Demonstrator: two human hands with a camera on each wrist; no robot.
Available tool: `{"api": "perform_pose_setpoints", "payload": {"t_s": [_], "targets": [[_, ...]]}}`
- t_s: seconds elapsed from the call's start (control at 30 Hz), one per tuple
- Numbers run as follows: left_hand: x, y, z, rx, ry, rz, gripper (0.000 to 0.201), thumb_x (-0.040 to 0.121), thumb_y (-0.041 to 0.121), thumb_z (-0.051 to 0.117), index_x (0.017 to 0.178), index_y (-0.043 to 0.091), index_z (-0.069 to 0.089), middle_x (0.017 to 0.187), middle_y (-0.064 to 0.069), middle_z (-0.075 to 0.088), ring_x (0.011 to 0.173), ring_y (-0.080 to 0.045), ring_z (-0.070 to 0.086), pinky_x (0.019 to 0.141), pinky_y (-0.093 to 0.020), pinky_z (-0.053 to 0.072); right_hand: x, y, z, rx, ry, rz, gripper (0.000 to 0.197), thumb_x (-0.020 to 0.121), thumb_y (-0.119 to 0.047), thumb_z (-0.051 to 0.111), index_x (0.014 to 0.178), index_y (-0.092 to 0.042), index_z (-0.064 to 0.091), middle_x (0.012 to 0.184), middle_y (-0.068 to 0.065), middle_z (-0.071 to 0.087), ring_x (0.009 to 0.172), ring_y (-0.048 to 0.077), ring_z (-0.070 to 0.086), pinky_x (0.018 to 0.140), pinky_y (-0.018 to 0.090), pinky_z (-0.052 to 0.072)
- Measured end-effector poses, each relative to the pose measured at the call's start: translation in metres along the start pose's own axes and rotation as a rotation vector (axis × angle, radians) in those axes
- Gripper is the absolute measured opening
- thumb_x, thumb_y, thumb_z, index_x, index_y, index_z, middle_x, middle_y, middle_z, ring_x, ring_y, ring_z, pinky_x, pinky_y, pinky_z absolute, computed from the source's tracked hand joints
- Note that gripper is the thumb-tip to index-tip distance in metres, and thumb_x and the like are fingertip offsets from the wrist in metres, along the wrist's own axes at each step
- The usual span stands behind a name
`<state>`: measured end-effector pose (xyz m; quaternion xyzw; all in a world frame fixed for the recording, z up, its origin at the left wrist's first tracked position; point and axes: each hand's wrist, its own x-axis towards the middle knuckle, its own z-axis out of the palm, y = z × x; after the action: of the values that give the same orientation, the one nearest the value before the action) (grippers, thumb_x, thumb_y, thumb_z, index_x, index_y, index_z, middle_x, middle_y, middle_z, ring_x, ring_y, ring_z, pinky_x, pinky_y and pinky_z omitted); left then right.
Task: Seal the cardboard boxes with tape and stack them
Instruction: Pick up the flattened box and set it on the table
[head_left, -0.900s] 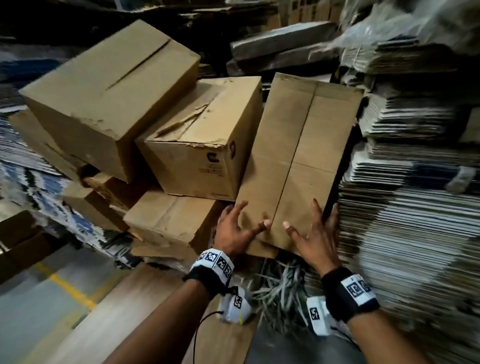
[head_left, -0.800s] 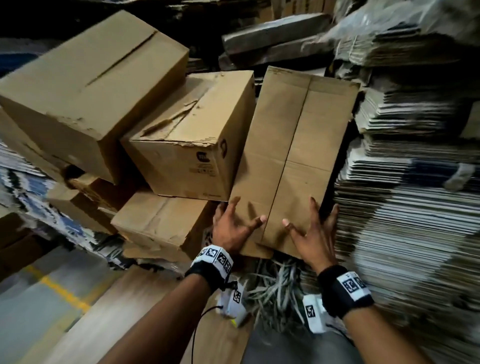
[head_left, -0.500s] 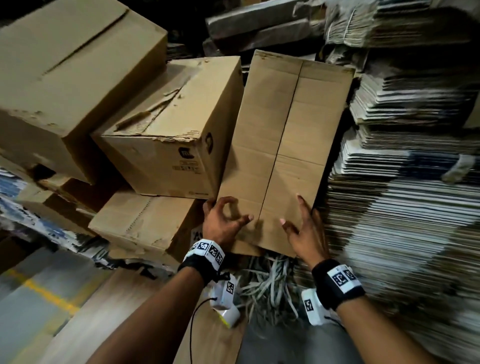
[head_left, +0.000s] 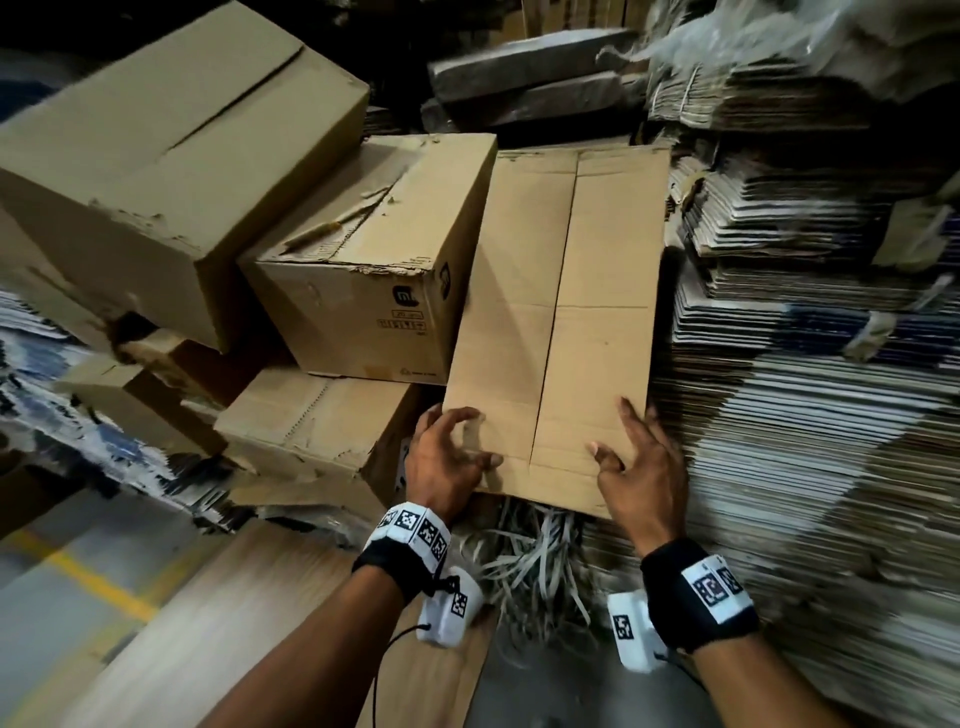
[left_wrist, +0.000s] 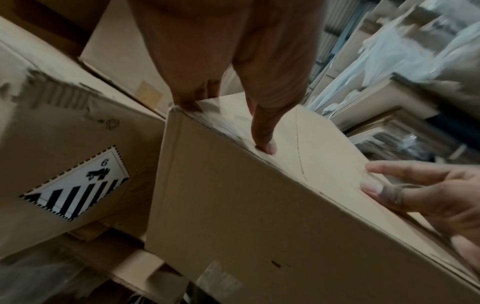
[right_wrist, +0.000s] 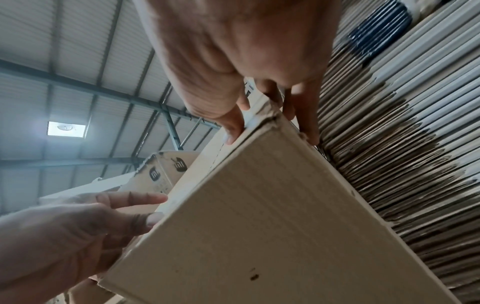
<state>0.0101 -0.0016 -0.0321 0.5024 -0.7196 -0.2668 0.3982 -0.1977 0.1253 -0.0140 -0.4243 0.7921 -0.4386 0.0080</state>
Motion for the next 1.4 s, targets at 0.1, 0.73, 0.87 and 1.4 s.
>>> {"api": "perform_pose_setpoints", "payload": {"t_s": [0.1, 0.73, 0.87, 1.4], "targets": [[-0.028, 0.018, -0.024, -0.005, 0.03, 0.06, 0.056, 0.062, 0.04, 0.098, 0.108, 0.049, 0.066, 0.143, 0.012, 0.05, 0.126, -0.013, 0.054, 0.101, -0.03, 0.049, -0.025, -0.006, -0.021, 0.04, 0.034, 0.012, 0.076, 0.091, -0.037, 0.077, 0.157, -0.036, 0.039, 0.166, 0.006, 0.031, 0.149, 0.033, 0.036, 0.119, 0.048, 0.034], [-0.238, 0.041, -0.17, -0.28, 0.153, 0.347, 0.052, 0.067, 0.024, 0.099, 0.112, 0.018, 0.074, 0.129, 0.011, 0.065, 0.116, -0.026, 0.065, 0.094, -0.052, 0.057, -0.236, -0.05, -0.13, 0.143, 0.112, -0.194, 0.069, 0.085, -0.049, 0.08, 0.145, -0.024, 0.057, 0.155, 0.013, 0.046, 0.14, 0.028, 0.05, 0.115, 0.043, 0.042], [-0.277, 0.031, -0.204, -0.35, 0.144, 0.319, 0.053, 0.069, 0.016, 0.098, 0.114, 0.009, 0.071, 0.133, -0.011, 0.065, 0.117, -0.029, 0.067, 0.091, -0.053, 0.06, -0.282, -0.066, -0.141, 0.162, 0.169, -0.301, 0.063, 0.086, -0.047, 0.079, 0.138, -0.014, 0.064, 0.153, 0.012, 0.049, 0.131, 0.001, 0.04, 0.108, 0.032, 0.036], [-0.364, 0.007, -0.362, -0.046, 0.662, 0.263, 0.061, 0.066, 0.018, 0.1, 0.118, 0.006, 0.072, 0.151, -0.011, 0.056, 0.142, -0.021, 0.052, 0.115, -0.045, 0.046, -0.321, -0.196, -0.096, 0.535, 0.111, -0.726, 0.057, 0.088, -0.038, 0.084, 0.134, -0.008, 0.067, 0.142, 0.015, 0.061, 0.137, 0.02, 0.055, 0.109, 0.049, 0.048]]}}
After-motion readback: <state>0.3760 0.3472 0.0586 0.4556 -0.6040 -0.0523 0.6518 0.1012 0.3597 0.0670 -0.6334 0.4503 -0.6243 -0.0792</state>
